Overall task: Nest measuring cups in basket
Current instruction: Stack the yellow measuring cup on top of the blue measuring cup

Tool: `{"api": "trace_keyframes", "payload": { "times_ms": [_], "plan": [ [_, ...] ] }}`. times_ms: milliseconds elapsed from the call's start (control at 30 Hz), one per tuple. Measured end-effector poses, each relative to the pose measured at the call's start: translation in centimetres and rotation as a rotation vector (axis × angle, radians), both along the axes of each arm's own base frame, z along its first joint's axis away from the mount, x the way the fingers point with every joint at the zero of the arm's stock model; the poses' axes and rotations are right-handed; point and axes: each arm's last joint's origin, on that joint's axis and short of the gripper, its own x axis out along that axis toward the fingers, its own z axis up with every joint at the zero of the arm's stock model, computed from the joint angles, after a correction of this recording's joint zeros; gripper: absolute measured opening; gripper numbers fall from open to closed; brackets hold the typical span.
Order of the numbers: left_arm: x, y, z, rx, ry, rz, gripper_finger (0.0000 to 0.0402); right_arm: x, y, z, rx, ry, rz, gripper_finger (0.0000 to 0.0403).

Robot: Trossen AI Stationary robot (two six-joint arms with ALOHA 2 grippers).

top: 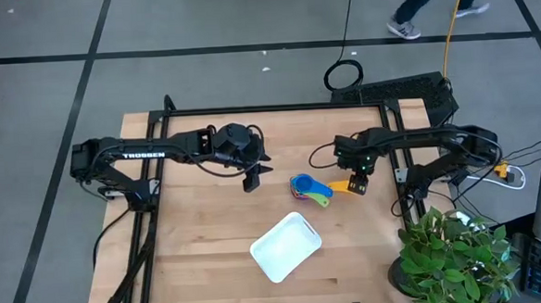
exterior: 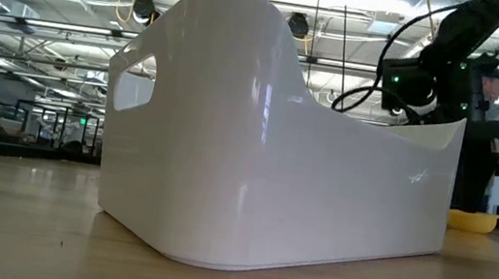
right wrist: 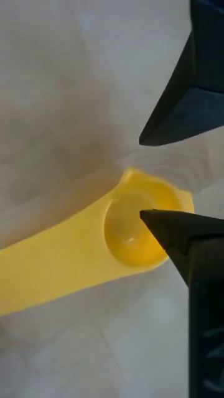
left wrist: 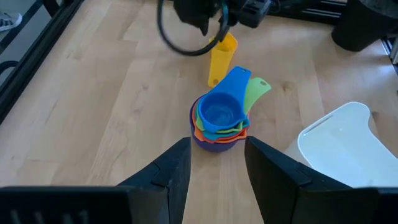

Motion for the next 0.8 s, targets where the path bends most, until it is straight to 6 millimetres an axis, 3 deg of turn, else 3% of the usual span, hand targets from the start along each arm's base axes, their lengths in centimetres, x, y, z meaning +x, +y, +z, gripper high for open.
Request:
{"api": "trace_keyframes", "payload": {
  "times_ms": [267,367,467,633,800],
  "plan": [
    [0.0,-0.1,0.0,0.011,0.002,-0.01,0.0154,0.3,-0.6,-1.5,0.062,0.06,-0.026,0.0153],
    [0.0,0.0,0.0,0.015,0.002,-0.012,0.0154,0.3,-0.6,-1.7,0.065,0.068,-0.026,0.0106],
    [0.0,0.0,0.0,0.018,0.001,-0.015,0.0154,0.3,-0.6,-1.6,0.062,0.06,-0.026,0.0032],
    [0.0,0.0,0.0,0.02,0.0,-0.016,0.0154,0.2,-0.7,-0.4,-0.012,0.03,-0.025,0.0004],
    [0.0,0.0,0.0,0.016,-0.001,-0.013,0.0154,-0.1,-1.2,2.3,-0.155,-0.011,-0.032,0.0002]
  ]
}}
